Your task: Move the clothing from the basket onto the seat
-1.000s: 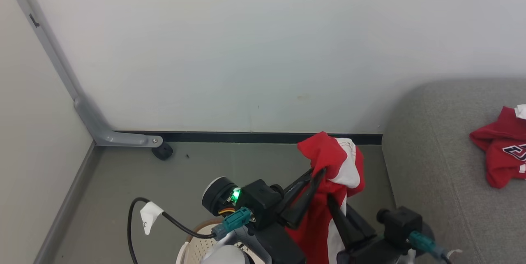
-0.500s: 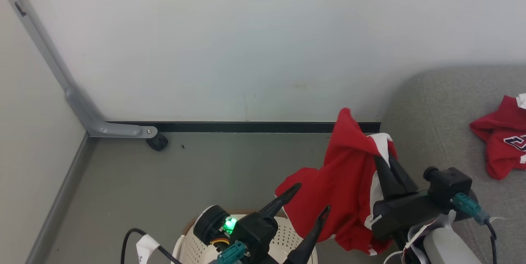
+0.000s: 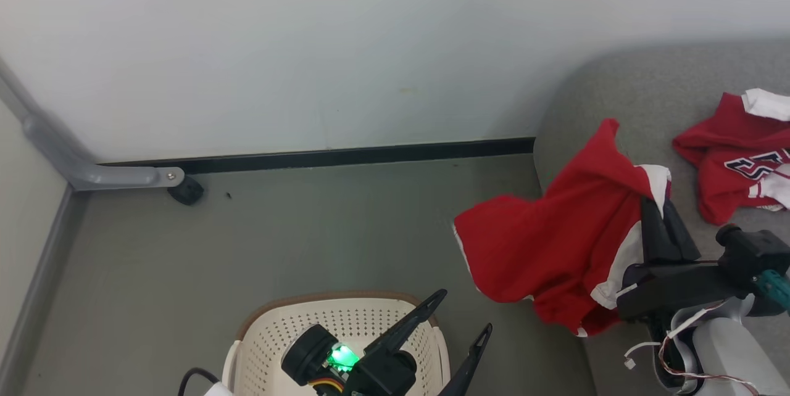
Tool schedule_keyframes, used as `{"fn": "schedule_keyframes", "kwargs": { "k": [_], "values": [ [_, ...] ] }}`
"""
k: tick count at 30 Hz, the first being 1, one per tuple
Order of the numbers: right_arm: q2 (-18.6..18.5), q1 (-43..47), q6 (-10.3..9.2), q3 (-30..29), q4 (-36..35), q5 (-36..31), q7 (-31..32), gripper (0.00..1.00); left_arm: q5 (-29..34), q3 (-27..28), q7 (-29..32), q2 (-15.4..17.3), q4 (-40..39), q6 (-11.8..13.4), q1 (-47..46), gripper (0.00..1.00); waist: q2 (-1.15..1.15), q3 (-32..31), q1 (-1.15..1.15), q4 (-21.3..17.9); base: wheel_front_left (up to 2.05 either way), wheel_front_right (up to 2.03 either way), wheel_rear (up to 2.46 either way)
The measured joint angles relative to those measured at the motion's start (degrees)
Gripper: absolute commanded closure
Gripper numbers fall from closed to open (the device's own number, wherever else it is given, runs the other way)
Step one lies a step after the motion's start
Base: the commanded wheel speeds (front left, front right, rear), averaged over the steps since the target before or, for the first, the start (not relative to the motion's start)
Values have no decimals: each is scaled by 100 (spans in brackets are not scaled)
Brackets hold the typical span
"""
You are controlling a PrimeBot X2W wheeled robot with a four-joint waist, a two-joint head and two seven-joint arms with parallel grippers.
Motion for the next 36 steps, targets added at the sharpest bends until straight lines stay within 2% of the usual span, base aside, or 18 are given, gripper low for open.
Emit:
{"fn": "schedule_keyframes", "kwargs": {
  "k": [12,23,29,36],
  "values": [
    [-400,-1015,-54,-639,-154,148,-57,100,349,3,78,122,-200,65,-377,0,0,756,1,-521,0,0,0],
    [-795,-2230,-201,-1278,-127,367,-108,100,502,8,269,305,-330,57,-752,0,0,1442,0,-931,0,0,0],
    [-943,-2933,-202,-1480,116,447,-148,100,700,-9,449,455,-386,-43,-960,0,1,1807,1,-1198,0,0,0],
    [-1473,-3900,-202,-1782,614,481,-151,100,775,-89,563,443,-423,-145,-1237,0,1,2212,1,-1439,0,0,0]
  ]
}}
